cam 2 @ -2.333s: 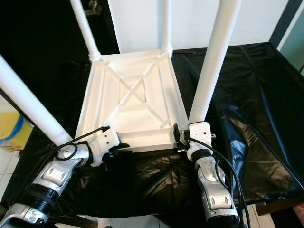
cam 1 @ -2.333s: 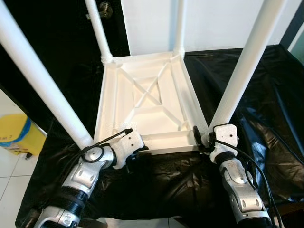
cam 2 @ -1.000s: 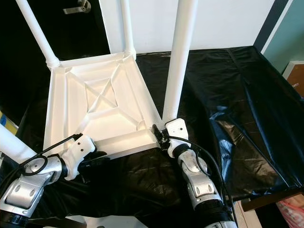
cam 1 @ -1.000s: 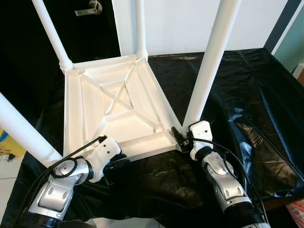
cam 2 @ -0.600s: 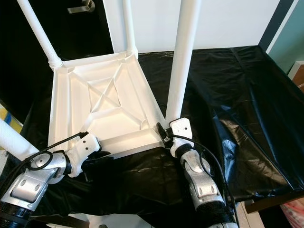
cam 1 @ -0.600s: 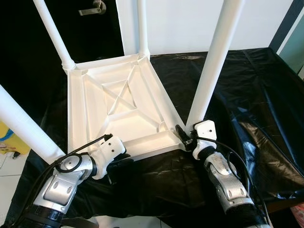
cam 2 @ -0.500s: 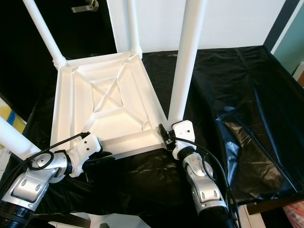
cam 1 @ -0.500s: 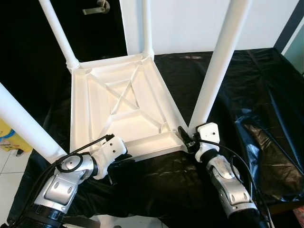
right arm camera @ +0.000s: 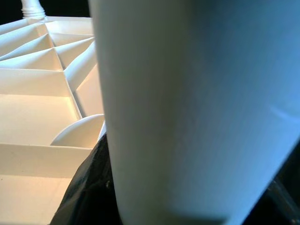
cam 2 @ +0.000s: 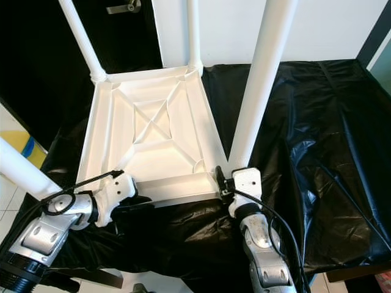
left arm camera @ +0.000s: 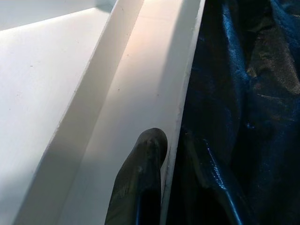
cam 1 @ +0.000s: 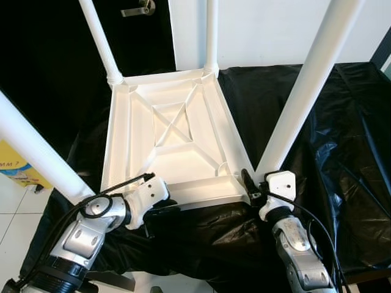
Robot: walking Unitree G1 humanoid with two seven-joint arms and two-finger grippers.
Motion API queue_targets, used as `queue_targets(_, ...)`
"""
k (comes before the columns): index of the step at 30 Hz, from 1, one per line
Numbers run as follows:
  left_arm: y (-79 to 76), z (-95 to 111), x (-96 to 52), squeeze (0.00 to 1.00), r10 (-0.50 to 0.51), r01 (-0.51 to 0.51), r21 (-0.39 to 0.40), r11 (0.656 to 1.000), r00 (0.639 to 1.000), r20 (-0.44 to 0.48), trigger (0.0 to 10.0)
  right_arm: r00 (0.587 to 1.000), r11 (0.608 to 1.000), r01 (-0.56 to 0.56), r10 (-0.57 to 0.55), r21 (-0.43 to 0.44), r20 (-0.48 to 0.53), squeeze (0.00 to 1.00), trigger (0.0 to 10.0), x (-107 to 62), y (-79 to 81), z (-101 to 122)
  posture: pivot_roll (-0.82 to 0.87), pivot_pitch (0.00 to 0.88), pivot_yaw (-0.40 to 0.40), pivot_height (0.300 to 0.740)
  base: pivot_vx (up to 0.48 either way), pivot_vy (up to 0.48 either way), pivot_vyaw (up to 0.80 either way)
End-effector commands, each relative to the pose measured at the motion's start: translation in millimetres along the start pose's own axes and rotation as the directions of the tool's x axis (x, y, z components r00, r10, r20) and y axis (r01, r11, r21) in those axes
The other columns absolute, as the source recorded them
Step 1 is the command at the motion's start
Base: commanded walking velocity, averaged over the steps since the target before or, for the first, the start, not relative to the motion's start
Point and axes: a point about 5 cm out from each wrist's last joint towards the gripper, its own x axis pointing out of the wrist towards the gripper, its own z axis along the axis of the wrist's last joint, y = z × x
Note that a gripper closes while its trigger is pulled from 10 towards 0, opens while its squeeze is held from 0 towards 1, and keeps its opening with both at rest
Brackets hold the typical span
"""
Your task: Building children table
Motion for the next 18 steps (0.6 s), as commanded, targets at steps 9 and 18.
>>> queue_targets(9,44.5,-11,-20.2,0.00,0.269,-0.272,-0.038,0.962,0.961,-0.061,10.0,0.990,0.990,0.135,-0.137,-0.043,-0.042,0.00,0.0,-20.1,-27.5,-4,-0.17,0.086,0.033,0.740,0.000,0.000,0.00)
queue_targets(18,63.7,-10,-25.6,0.00,0.397,-0.400,-0.032,0.916,0.915,-0.068,10.0,0.990,0.990,0.132,-0.134,-0.044,-0.051,0.00,0.0,-20.7,-23.4,-5,-0.16,0.083,0.039,0.740,0.000,0.000,0.00)
